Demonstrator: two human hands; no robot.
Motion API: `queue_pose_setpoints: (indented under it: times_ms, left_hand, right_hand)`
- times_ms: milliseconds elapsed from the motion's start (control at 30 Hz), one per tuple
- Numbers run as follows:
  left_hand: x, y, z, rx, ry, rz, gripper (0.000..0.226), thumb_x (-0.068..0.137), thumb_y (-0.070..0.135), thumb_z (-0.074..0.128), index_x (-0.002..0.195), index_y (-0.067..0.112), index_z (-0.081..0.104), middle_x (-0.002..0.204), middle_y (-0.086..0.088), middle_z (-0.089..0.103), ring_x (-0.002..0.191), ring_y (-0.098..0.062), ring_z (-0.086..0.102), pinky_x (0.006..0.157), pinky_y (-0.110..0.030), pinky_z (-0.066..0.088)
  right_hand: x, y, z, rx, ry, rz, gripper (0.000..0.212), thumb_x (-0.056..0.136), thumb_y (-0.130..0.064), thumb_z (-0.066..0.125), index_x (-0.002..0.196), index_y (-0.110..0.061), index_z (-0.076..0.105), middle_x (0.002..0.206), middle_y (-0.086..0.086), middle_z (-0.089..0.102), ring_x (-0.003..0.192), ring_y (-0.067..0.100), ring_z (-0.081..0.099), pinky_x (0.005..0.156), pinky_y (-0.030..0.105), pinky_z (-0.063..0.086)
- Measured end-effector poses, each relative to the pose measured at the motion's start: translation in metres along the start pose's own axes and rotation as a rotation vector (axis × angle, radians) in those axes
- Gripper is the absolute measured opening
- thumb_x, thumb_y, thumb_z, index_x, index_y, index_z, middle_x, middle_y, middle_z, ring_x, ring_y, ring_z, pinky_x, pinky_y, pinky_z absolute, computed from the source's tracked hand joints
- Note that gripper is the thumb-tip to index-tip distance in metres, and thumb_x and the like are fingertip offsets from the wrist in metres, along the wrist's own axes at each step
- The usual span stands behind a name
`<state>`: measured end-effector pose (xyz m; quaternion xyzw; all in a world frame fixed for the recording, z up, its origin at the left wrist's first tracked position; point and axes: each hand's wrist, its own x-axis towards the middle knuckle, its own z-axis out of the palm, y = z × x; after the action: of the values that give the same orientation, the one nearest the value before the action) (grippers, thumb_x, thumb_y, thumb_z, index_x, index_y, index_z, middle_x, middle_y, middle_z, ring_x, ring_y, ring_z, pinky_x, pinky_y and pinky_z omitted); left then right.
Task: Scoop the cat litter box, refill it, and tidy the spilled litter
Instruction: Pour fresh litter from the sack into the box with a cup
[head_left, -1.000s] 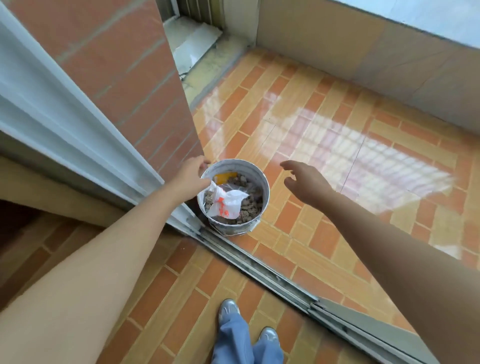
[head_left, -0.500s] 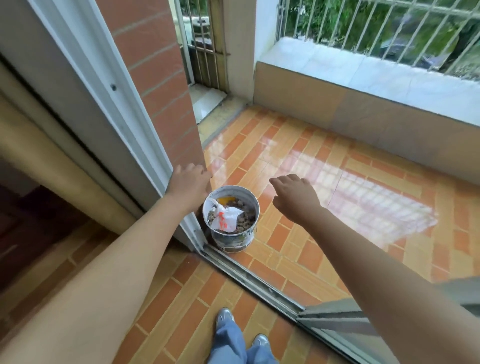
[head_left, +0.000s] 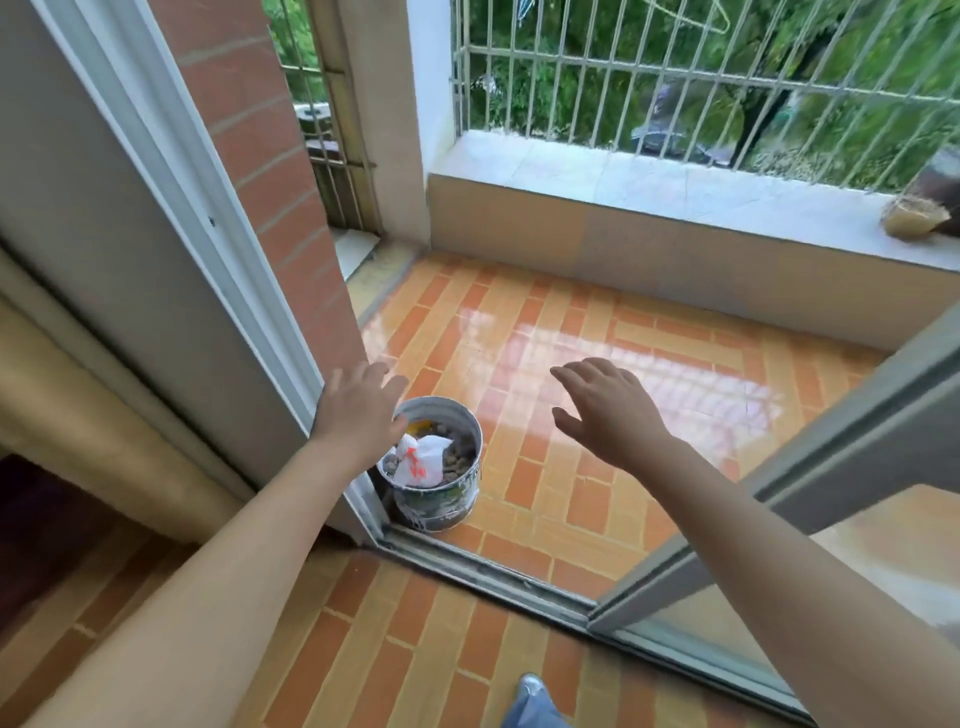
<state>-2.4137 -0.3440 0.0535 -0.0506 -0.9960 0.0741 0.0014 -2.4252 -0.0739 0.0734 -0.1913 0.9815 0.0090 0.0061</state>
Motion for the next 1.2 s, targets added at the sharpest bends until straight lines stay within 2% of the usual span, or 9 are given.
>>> queue_pose_setpoints:
  times_ms: [267,533,733,933,1200]
  left_hand:
    - [-0.018,-0.007,0.000,0.011,0.007,0.200,0.045,0.094,0.037,0.042,0.136,0.021,0.041,0.142,-0.004,0.038,0.131,-0.023,0.033,0.107,-0.039,0.026]
    - [-0.037,0.058,0.002,-0.071,0.010,0.419,0.044,0.093,0.034,0.043,0.134,0.019,0.044,0.141,-0.005,0.042,0.130,-0.024,0.036,0.104,-0.037,0.029]
    - [-0.067,0.152,-0.003,-0.095,0.033,0.699,0.041,0.092,0.034,0.047,0.127,0.015,0.052,0.130,-0.008,0.053,0.119,-0.028,0.046,0.091,-0.037,0.038]
    - [-0.133,0.265,-0.018,-0.154,0.043,0.992,0.040,0.091,0.032,0.048,0.128,0.017,0.051,0.129,-0.007,0.052,0.121,-0.028,0.044,0.095,-0.036,0.036]
    - [-0.208,0.403,-0.053,-0.189,0.088,1.377,0.043,0.093,0.034,0.047,0.133,0.018,0.047,0.133,-0.006,0.051,0.124,-0.027,0.044,0.096,-0.037,0.038]
  right_hand:
    - [-0.066,-0.042,0.013,0.102,-0.012,0.279,0.048,0.096,-0.036,0.039,0.140,-0.016,0.035,0.141,0.001,0.044,0.133,0.021,0.032,0.102,0.034,0.033]
    - [-0.162,-0.052,0.012,0.176,0.065,0.540,0.047,0.096,-0.035,0.040,0.138,-0.016,0.039,0.138,0.003,0.048,0.128,0.020,0.040,0.101,0.033,0.036]
    - [-0.262,-0.029,0.015,0.207,0.080,0.776,0.045,0.096,-0.034,0.041,0.137,-0.015,0.041,0.135,0.003,0.051,0.126,0.020,0.041,0.099,0.033,0.040]
    - [-0.377,-0.016,0.018,0.188,0.058,1.087,0.045,0.098,-0.034,0.036,0.138,-0.016,0.038,0.137,0.004,0.047,0.125,0.021,0.040,0.098,0.033,0.037]
    - [-0.525,-0.012,0.025,0.175,0.126,1.434,0.045,0.096,-0.035,0.040,0.137,-0.017,0.041,0.139,0.001,0.046,0.130,0.019,0.037,0.102,0.035,0.034]
